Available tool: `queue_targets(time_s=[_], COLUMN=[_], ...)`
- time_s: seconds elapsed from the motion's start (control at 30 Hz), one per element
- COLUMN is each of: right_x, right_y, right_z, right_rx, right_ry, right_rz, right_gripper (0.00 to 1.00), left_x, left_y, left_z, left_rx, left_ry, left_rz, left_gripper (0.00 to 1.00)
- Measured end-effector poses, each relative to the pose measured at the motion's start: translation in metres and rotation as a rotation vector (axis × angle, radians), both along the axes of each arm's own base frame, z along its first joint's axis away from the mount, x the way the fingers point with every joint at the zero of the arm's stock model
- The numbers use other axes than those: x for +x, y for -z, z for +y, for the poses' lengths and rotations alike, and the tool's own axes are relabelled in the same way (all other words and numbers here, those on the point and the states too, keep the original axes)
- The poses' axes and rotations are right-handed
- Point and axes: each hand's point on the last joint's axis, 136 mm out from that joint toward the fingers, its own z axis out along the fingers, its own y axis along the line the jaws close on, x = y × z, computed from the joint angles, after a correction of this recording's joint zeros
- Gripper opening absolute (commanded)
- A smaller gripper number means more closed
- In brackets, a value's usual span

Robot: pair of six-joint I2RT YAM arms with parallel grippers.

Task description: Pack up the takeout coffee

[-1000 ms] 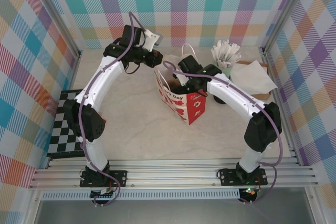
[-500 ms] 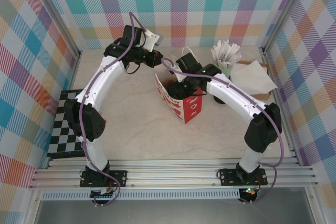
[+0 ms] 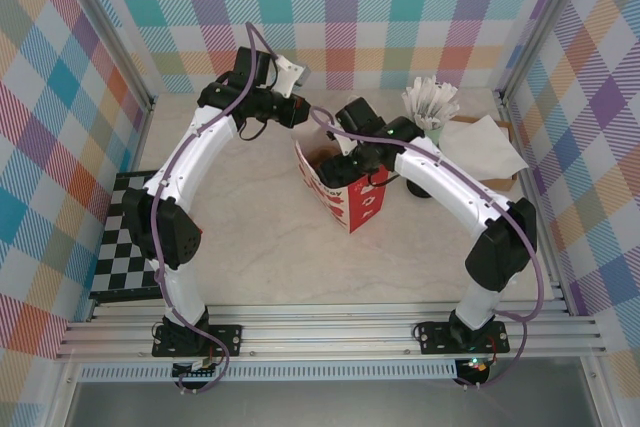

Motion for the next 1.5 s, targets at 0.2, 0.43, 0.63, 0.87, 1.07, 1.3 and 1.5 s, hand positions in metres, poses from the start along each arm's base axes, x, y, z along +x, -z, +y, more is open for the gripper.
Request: queue_targets(time_s=[0.2,0.43,0.63,0.87,1.07,1.3,1.5], right_x=[-0.002,0.006,0.012,0.004,-0.006,-0.001,0.048], right_y=[-0.007,-0.026,-0.067,-0.115,-0.139,-0.216,-0.238], right_z=[0.001,0.015,0.026,0.031,0.027,-0.006,-0.1], right_rx=[0.019,0.093,0.195,0.281,0.313,0.371,0.332], right_ry=[0.0,-0.038,-0.096,-0.194,-0.231,-0.17,0.167], right_rz=[-0.005,-0.068,-0.211,-0.358,-0.418,-0.594,-0.636], right_gripper=[1.0,1.0,1.0,1.0,1.0,1.0,1.0], left_x=[0.001,0.001,0.0,0.002,0.007,0.01,0.01], left_y=[0.001,0.005,0.011,0.018,0.026,0.026,0.026], left_z=[-0.001,0.005,0.011,0.017,0.022,0.028,0.029], left_rx=[0.003,0.021,0.046,0.064,0.074,0.07,0.044], left_ry=[-0.002,-0.034,-0.067,-0.115,-0.167,-0.23,-0.258], left_rz=[0.001,0.023,0.051,0.076,0.084,0.094,0.121], left_gripper=[0.0,0.0,0.0,0.0,0.0,0.0,0.21])
